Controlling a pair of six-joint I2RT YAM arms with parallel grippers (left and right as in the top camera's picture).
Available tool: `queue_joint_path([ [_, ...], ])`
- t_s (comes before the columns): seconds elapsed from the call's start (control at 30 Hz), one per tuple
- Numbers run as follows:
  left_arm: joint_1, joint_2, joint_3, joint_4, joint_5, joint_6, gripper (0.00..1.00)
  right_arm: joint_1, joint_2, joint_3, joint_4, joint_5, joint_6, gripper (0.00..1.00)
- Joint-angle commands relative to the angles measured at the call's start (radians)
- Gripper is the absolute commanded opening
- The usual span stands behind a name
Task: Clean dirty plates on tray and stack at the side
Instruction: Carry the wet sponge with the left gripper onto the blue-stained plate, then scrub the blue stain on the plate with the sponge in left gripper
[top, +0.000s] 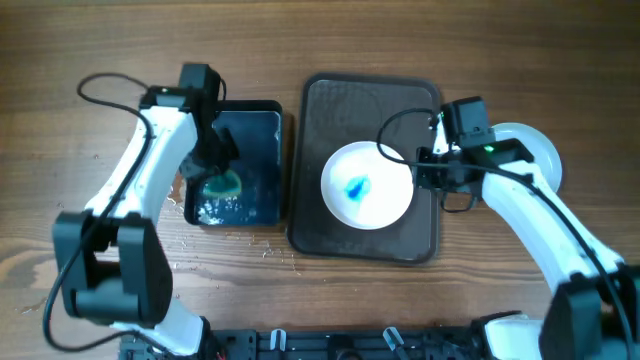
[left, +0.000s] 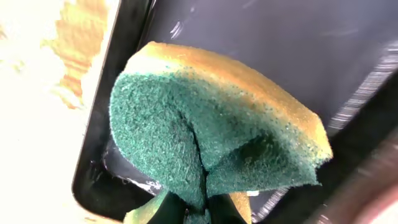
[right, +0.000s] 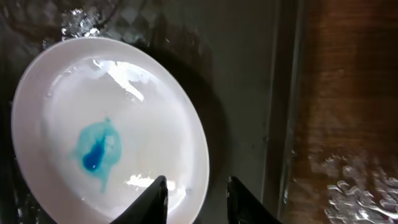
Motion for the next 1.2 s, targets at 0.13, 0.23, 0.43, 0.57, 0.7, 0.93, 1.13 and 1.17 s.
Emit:
queue_joint_path([
  [0.13, -0.185, -0.076, 0.059, 0.009, 0.051, 0.050, 0.04, -0.002, 0.267, -0.005, 0.100, -0.143, -0.085, 0.08],
  [0.23, -0.212, -0.076, 0.059, 0.083, 0.222, 0.033, 0.04, -0.002, 0.269, -0.005, 0.106, -0.108, -0.010, 0.04],
  [0.43, -0.383, -0.031, 0.046, 0.312, 0.306, -0.084, 0.04, -0.002, 0.269, -0.005, 0.086, -0.075, 0.010, 0.04],
  [0.57, -0.554, 0.179, 0.046, 0.494, 0.348, -0.192, 0.04, -0.002, 0.269, -0.005, 0.077, -0.076, 0.010, 0.04],
  [0.7, -0.581, 0.334, 0.046, 0.521, 0.363, -0.225, 0.04, -0.002, 0.269, -0.005, 0.077, -0.076, 0.010, 0.04],
  [0.93, -0.487, 0.340, 0.056, 0.230, -0.197, -0.163, 0.04, -0.002, 0.269, -0.005, 0.072, -0.076, 0.009, 0.04],
  [1.13, -0.499, 0.342, 0.067, 0.370, 0.163, -0.105, 0.04, -0.002, 0.269, -0.005, 0.072, -0.075, 0.002, 0.04],
  [1.17, -0.502, 0.347, 0.065, 0.440, 0.336, -0.122, 0.04, -0.002, 0.269, -0.005, 0.072, -0.075, -0.004, 0.04],
])
